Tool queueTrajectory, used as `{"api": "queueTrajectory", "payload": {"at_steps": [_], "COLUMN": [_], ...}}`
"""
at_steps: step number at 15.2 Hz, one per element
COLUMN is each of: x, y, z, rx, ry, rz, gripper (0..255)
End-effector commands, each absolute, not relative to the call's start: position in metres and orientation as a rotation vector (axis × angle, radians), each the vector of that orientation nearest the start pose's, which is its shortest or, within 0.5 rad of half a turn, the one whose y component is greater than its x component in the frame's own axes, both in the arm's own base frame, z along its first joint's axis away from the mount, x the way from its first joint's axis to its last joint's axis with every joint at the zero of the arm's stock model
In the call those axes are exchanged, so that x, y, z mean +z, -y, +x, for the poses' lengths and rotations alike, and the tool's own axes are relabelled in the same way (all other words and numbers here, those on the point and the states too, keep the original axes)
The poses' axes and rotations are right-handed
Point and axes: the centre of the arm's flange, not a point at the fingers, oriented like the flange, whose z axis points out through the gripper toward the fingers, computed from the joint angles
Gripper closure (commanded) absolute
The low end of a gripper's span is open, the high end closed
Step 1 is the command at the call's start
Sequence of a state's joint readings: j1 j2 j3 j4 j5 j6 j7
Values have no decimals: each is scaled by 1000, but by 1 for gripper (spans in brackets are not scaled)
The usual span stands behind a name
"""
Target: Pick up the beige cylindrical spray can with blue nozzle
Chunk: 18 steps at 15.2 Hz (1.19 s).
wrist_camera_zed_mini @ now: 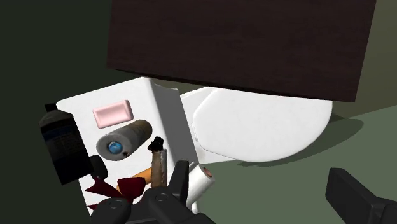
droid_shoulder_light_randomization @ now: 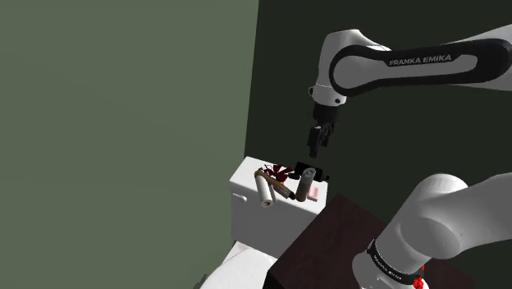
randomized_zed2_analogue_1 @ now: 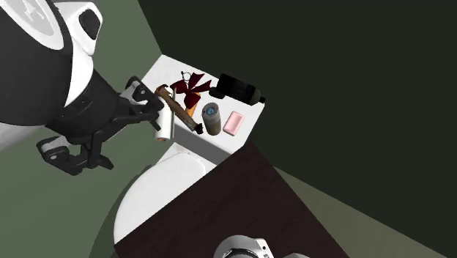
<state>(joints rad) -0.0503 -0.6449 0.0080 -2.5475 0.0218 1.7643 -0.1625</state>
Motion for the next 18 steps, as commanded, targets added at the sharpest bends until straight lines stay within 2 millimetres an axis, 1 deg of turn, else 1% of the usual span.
{"api": "queueTrajectory", "payload": {"at_steps": [1,9,18], "x": [449,365,274], "y": [29,80,144], "z": [348,379,409], "rx": [222,273,333], "ry": [166,127,80], "rz": [-3114,-3171,-3234], "gripper": [0,0,0]}}
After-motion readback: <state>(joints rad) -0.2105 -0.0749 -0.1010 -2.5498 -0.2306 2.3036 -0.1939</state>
